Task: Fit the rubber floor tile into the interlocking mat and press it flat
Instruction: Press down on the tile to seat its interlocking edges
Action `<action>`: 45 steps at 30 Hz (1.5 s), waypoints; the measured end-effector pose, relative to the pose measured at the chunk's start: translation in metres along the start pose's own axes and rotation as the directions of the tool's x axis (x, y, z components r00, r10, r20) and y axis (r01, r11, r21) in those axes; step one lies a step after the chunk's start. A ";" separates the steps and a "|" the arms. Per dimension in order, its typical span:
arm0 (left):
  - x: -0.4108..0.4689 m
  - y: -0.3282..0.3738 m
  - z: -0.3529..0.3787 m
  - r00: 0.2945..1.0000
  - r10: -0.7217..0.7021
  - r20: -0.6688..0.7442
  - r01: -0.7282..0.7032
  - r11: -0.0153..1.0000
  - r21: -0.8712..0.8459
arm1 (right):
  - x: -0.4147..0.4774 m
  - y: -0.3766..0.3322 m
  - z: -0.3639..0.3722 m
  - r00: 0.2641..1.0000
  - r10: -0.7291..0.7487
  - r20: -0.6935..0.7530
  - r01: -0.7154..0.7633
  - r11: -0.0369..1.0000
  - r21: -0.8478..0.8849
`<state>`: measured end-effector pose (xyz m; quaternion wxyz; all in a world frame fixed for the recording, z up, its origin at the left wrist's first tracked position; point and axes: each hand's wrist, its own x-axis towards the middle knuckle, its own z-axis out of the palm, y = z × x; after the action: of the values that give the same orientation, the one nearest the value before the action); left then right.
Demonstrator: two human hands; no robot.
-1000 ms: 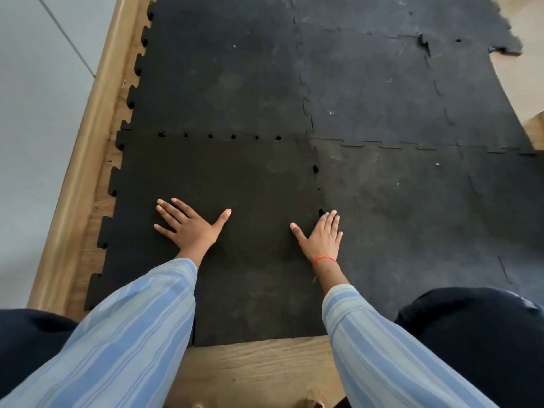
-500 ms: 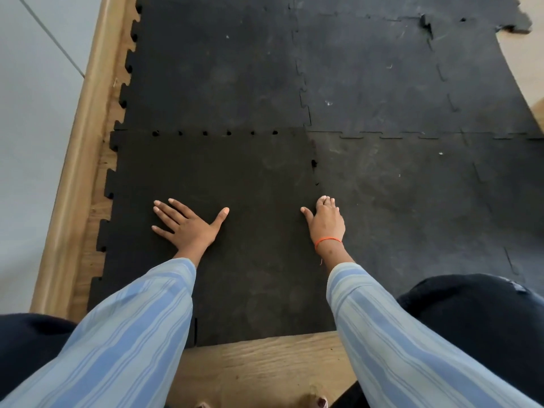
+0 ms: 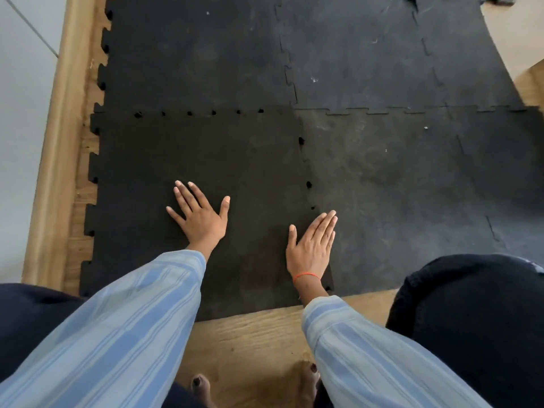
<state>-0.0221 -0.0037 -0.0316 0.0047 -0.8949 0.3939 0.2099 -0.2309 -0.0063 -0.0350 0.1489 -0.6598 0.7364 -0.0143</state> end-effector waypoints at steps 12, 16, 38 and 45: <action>-0.002 0.006 -0.002 1.000 -0.015 0.012 0.015 1.000 0.010 | 0.004 -0.001 -0.005 0.999 -0.007 0.046 0.005 0.999 0.038; -0.001 0.004 -0.003 1.000 -0.003 0.031 0.003 1.000 0.016 | -0.007 -0.006 -0.010 0.991 0.133 -0.033 -0.127 0.983 0.136; 0.000 -0.005 -0.012 0.995 0.031 0.094 -0.036 0.998 0.052 | -0.042 -0.013 0.005 0.998 0.040 0.049 -0.038 0.999 -0.035; -0.003 0.002 -0.012 0.996 0.006 0.085 -0.008 1.000 0.024 | -0.031 -0.014 0.001 0.991 0.049 0.128 -0.041 0.997 -0.063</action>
<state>-0.0210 -0.0051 -0.0193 0.0315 -0.8836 0.3991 0.2428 -0.2140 0.0225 -0.0264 0.1766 -0.6468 0.7400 0.0542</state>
